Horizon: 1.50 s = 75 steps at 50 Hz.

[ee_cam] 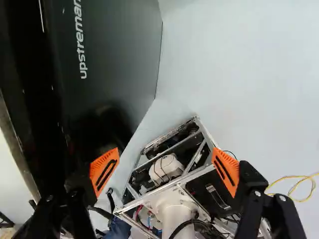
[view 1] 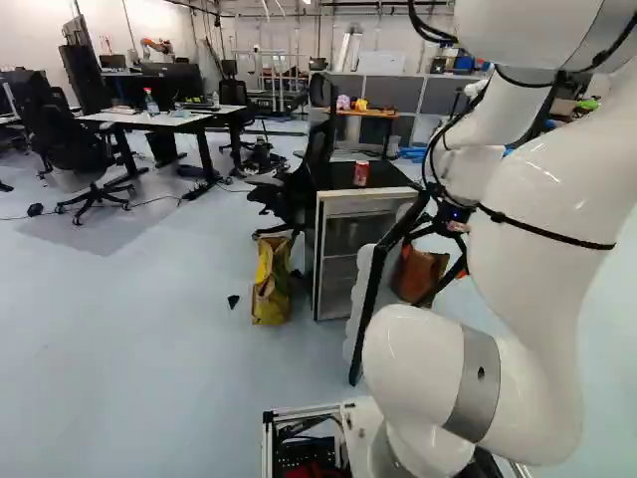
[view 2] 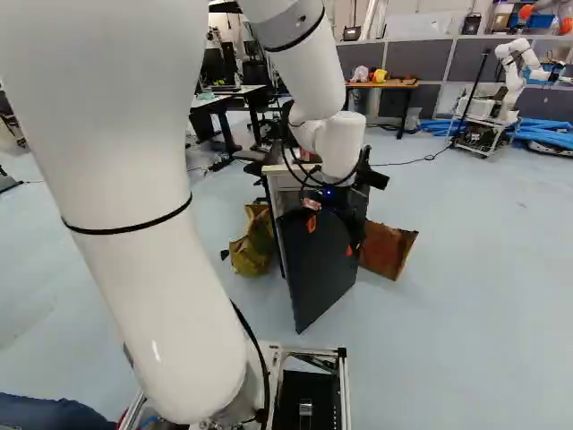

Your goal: Grab a drink from the fridge

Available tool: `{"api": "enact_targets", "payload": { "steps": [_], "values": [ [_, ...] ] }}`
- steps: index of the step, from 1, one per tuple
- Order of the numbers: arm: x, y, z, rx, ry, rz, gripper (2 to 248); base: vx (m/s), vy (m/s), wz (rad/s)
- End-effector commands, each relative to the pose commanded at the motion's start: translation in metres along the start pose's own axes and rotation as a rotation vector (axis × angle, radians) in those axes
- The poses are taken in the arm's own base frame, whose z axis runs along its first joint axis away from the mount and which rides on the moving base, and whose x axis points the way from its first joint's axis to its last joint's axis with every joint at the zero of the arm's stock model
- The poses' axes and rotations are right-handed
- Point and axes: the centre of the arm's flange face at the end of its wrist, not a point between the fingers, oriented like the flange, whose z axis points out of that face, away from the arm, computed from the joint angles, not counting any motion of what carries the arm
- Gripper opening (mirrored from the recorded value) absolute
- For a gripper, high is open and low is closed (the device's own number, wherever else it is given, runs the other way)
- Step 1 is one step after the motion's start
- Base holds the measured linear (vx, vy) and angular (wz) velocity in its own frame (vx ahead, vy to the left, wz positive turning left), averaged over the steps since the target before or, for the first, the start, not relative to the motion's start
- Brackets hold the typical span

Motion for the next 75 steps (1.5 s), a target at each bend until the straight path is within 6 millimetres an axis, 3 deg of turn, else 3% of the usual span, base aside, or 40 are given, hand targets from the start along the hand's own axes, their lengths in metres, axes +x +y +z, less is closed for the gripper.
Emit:
{"api": "enact_targets", "payload": {
  "steps": [75],
  "values": [
    [0.03, -0.108, 0.002, -0.079, 0.075, -0.343, 247, 0.0, 0.0, 0.0]
  ]
}}
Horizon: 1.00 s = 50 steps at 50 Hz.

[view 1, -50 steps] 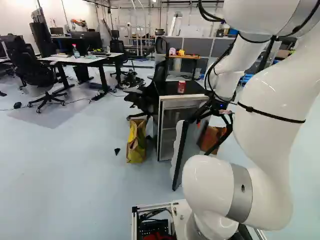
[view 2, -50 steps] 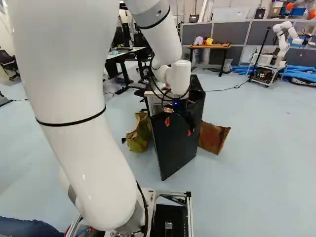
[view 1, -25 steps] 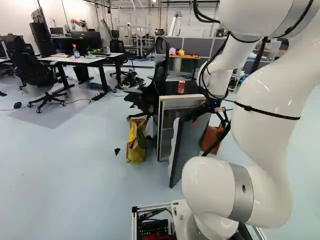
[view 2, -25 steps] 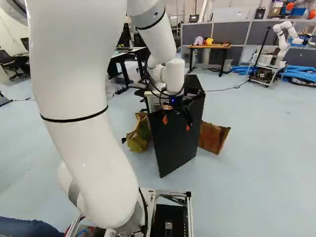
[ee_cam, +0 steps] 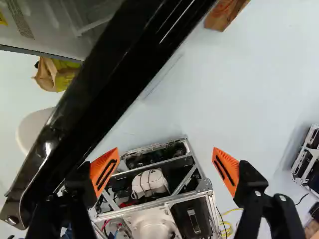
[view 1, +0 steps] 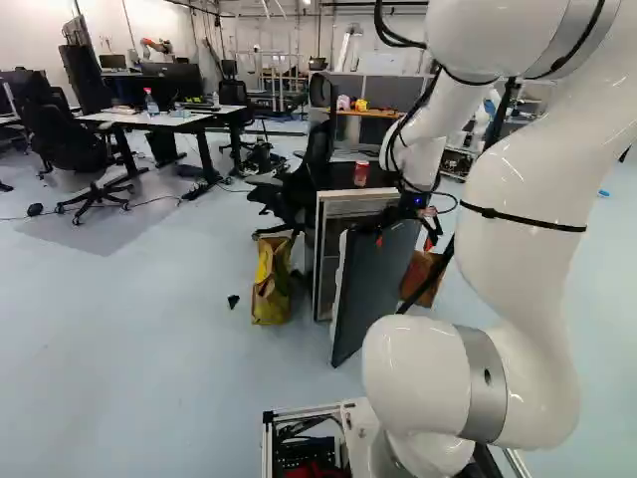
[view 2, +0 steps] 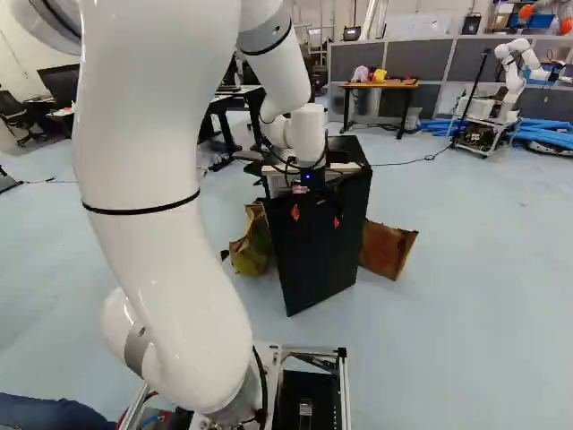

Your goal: Grab a drink from the fridge

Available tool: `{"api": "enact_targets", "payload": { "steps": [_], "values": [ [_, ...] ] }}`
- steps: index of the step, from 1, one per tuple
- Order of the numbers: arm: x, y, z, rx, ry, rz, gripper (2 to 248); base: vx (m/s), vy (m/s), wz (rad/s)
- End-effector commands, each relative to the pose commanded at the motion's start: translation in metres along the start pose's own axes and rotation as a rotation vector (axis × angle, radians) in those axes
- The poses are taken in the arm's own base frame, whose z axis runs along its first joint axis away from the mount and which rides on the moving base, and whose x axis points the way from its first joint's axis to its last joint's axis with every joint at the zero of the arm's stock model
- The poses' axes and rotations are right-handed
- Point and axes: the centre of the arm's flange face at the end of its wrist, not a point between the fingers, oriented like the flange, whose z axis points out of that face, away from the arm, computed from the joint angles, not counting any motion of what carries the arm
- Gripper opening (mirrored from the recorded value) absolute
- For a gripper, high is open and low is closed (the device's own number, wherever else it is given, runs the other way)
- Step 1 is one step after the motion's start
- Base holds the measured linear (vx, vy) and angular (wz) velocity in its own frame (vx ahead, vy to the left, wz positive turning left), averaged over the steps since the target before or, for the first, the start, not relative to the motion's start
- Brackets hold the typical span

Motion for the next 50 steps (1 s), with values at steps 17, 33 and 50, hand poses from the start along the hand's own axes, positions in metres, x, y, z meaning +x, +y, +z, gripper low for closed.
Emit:
{"api": "enact_targets", "payload": {
  "steps": [17, 33, 50],
  "values": [
    [0.015, -0.019, -0.001, 0.002, 0.03, -0.039, 247, 0.0, 0.0, 0.0],
    [0.029, -0.037, -0.001, 0.004, 0.059, -0.073, 247, 0.0, 0.0, 0.0],
    [0.041, -0.051, -0.001, 0.007, 0.081, -0.099, 247, 0.0, 0.0, 0.0]
  ]
}}
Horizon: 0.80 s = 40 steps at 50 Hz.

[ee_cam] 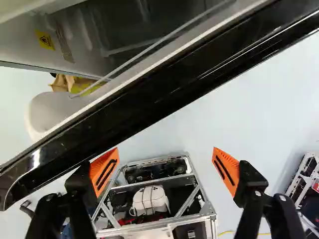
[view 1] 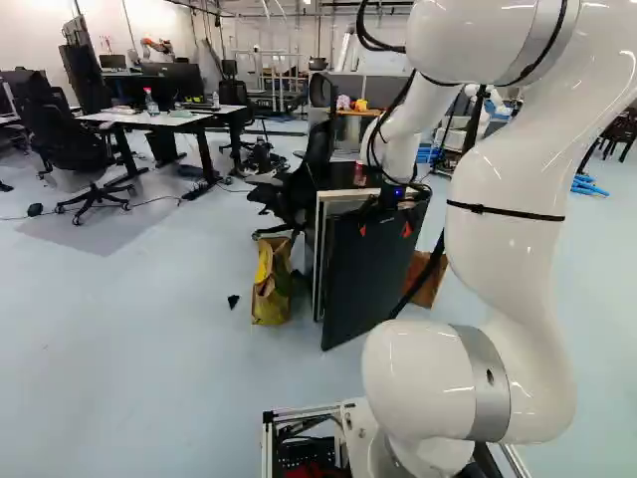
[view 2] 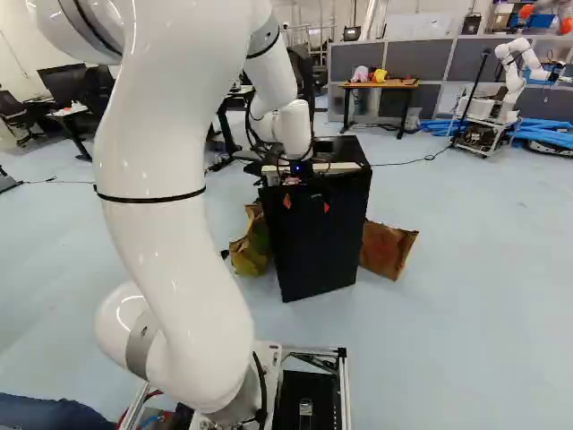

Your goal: Grab a drink from the fridge

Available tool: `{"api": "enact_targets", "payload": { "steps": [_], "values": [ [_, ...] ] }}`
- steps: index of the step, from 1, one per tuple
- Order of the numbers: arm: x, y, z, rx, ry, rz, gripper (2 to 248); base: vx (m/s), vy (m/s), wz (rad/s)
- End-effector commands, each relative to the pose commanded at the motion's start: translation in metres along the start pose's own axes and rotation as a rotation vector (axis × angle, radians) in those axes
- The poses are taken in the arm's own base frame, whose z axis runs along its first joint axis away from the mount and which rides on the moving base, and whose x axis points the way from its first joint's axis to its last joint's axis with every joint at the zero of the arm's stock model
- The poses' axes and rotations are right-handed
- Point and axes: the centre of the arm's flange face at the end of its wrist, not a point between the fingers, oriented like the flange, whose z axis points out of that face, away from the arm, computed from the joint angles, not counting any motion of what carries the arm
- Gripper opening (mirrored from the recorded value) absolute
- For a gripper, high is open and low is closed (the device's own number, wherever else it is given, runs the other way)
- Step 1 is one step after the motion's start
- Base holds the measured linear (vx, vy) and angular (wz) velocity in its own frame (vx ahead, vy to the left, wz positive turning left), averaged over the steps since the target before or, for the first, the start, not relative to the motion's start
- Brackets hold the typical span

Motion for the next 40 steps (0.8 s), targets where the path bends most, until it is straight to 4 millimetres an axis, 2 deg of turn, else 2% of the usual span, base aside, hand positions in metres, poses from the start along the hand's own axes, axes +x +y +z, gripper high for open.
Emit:
{"api": "enact_targets", "payload": {
  "steps": [40],
  "values": [
    [0.027, -0.022, 0.002, 0.005, 0.043, -0.04, 247, 0.0, 0.0, 0.0]
  ]
}}
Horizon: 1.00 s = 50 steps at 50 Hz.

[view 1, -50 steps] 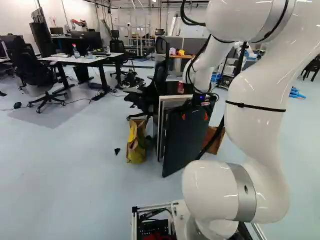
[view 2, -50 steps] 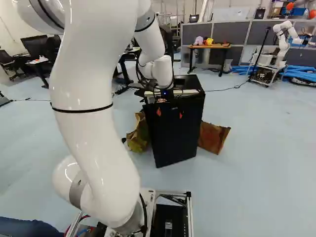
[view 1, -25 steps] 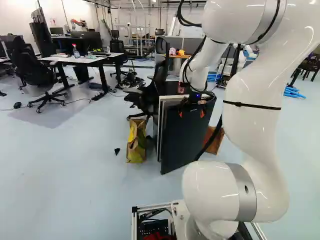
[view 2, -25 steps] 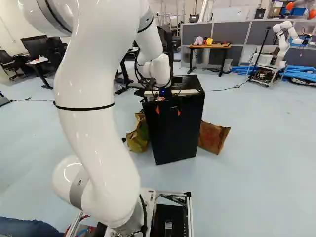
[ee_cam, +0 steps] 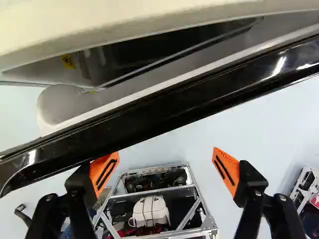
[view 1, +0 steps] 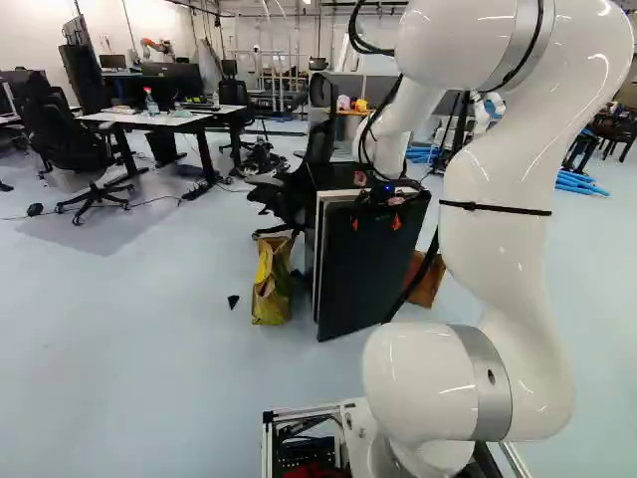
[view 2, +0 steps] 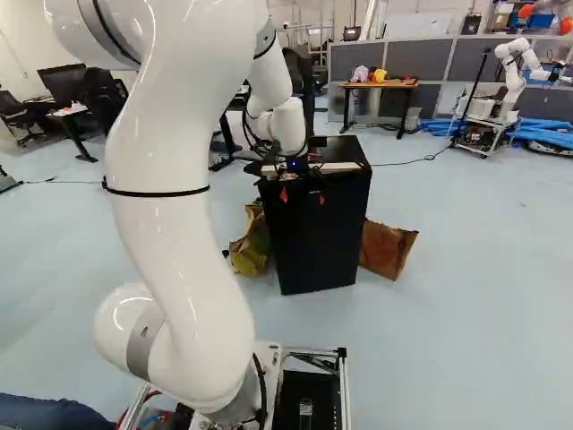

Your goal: Grab a drink from the fridge

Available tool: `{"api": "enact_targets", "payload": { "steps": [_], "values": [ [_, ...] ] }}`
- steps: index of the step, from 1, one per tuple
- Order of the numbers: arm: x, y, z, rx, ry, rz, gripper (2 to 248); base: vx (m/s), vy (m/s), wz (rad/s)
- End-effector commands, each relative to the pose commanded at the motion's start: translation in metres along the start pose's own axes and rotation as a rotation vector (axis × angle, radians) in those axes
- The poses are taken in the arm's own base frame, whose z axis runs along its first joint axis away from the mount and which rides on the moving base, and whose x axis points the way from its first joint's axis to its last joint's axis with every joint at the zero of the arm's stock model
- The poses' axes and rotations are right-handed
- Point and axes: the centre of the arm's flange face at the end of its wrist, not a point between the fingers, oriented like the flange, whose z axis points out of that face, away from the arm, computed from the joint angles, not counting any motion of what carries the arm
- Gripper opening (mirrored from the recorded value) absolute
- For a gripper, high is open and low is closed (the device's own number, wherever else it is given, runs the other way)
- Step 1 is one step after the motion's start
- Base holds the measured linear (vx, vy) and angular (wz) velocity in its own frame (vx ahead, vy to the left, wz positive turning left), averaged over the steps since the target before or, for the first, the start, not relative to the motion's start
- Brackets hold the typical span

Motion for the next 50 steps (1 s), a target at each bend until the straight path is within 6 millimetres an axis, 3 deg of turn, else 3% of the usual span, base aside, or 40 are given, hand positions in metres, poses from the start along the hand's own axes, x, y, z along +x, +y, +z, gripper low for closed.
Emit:
{"api": "enact_targets", "payload": {
  "steps": [50],
  "values": [
    [0.015, -0.009, 0.002, 0.002, 0.014, -0.016, 247, 0.0, 0.0, 0.0]
  ]
}}
